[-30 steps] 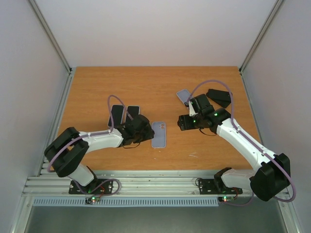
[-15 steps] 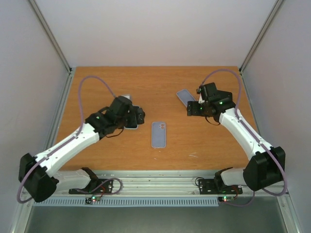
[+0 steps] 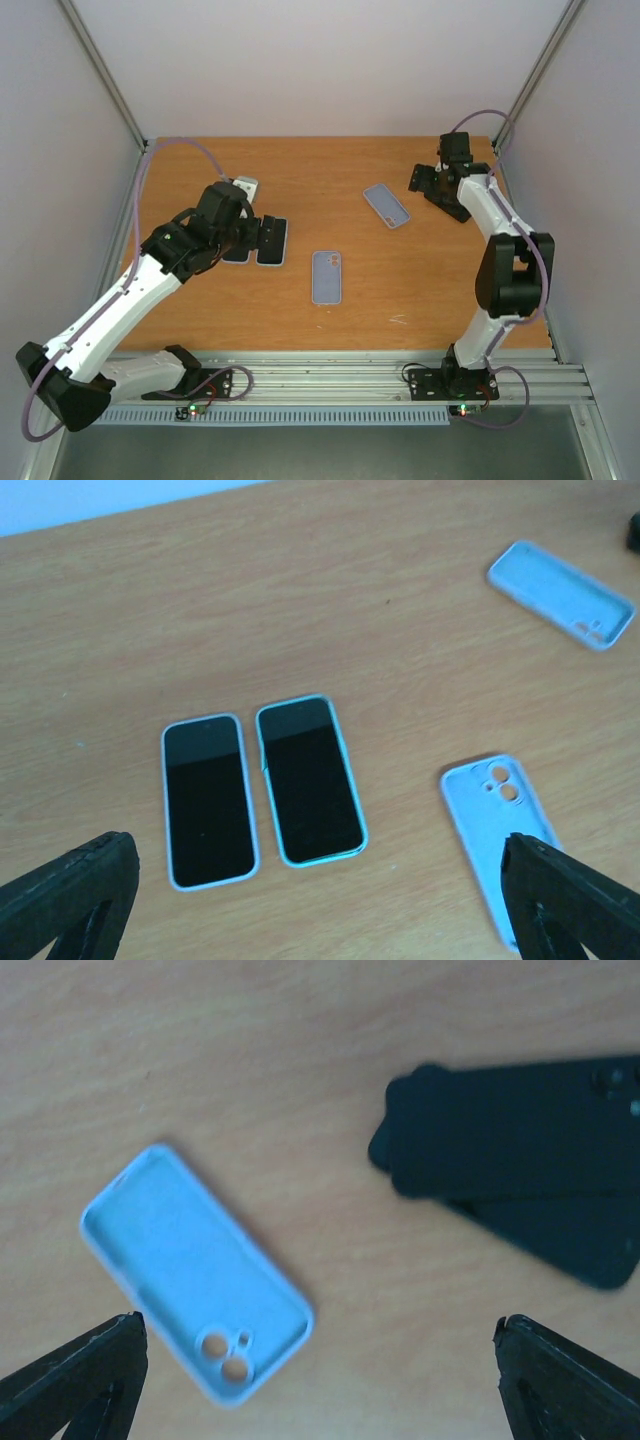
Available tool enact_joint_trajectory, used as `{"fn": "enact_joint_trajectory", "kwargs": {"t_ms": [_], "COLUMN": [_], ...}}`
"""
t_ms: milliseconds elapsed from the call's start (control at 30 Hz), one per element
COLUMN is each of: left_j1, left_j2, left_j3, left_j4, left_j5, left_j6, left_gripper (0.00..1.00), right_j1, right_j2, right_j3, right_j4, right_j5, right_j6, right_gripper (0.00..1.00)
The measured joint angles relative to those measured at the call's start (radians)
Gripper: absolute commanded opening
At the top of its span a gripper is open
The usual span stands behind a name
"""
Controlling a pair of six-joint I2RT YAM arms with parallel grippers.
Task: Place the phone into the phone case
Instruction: Move the phone to the corner of the board.
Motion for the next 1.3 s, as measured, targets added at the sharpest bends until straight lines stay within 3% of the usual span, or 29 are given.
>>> {"fn": "enact_joint_trajectory", "kwargs": {"t_ms": [467,867,1133,1300], "left_j1": [0.023,0.031,0.031,0.031], "left_j2": [-0.035,-0.034,-0.034,-0.034], "left_j3": [-0.085,-0.091,-0.091,-0.092], "left_j4": [-0.004,-0.004,-0.004,-0.004], "left_j5": [-0.022,-0.021,-0.005,0.010], "left_j6": [0.127,0.135,0.135,0.135], "left_gripper": [0.99,0.99,0.99,0.99], "right_j1": [-0.138,-0.166,-0.166,-0.166], "right_j2": [0.526,0.877,0.901,0.812], "right_j3": [0.523,0.988,1.017,0.862], "right_j4": [0.004,-0.198,-0.296,-0.272], "right_j5": [0.001,-0.055,-0.080,-0.100], "right_j6": [-0.025,-0.060,-0.074,-0.088], "right_gripper": [0.96,0.96,0.93,0.93]}}
